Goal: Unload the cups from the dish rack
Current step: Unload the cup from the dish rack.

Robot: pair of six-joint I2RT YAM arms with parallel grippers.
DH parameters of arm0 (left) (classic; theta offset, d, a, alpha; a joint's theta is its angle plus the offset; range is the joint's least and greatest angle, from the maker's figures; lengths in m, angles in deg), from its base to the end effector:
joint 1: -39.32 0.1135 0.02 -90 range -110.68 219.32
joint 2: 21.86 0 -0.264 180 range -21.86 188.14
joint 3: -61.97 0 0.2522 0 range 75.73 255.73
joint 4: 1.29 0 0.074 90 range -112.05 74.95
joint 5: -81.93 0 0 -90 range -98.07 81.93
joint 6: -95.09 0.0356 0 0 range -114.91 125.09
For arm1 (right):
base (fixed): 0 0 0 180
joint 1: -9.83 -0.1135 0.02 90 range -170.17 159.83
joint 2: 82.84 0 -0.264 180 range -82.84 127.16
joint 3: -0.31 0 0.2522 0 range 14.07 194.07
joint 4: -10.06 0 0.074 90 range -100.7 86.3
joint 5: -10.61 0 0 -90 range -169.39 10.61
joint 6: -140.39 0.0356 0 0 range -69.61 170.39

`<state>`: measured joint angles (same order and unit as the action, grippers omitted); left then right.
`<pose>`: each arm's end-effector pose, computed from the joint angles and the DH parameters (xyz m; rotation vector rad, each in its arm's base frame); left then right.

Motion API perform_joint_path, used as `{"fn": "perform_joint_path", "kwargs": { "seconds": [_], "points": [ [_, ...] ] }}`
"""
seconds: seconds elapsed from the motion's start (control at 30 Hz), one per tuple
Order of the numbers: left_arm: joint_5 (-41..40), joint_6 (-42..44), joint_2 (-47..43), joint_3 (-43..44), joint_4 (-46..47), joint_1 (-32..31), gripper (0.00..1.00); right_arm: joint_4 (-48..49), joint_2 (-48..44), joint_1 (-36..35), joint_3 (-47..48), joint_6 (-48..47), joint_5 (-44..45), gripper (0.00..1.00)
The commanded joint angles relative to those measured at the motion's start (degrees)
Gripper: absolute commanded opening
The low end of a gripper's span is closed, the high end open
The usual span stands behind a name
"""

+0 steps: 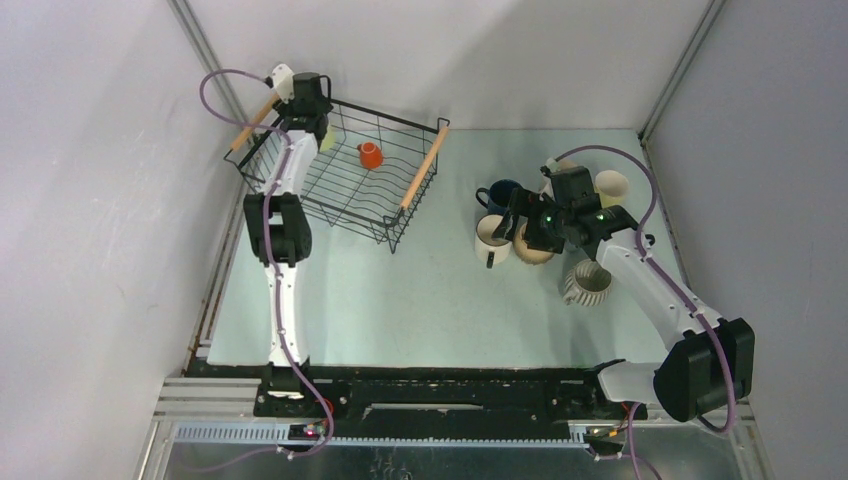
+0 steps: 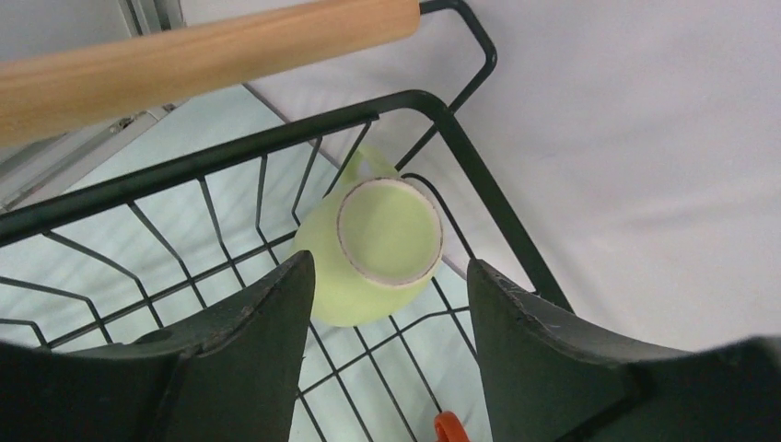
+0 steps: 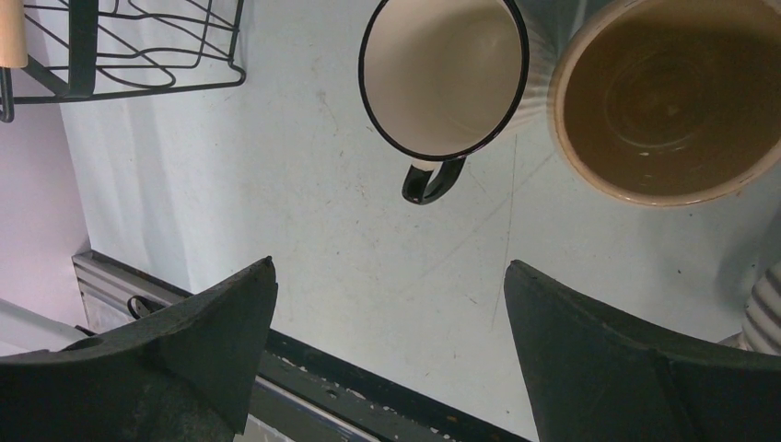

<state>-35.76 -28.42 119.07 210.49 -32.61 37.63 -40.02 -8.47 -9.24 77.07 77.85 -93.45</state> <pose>0.5718 -0.0003 0.2707 -0.8196 1.7537 0.0718 0.2561 0.0977 0.2980 0.0633 2.4788 0.6592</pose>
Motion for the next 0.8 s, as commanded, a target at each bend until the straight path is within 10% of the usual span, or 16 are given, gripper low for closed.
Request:
{"fn": "perform_joint_path", "kwargs": {
  "seconds": [0.0, 0.77],
  "points": [
    [-2.02, -0.33, 1.56, 5.55, 1.35, 0.28, 0.70, 1.63, -0.73, 0.64, 0.01, -0.96, 0.00, 1.00],
    [0.17, -5.24, 7.81, 8.63, 3.32, 1.41, 0.85, 4.86, 3.34, 2.32, -0.01, -0.62, -4.30, 1.00]
  ]
}}
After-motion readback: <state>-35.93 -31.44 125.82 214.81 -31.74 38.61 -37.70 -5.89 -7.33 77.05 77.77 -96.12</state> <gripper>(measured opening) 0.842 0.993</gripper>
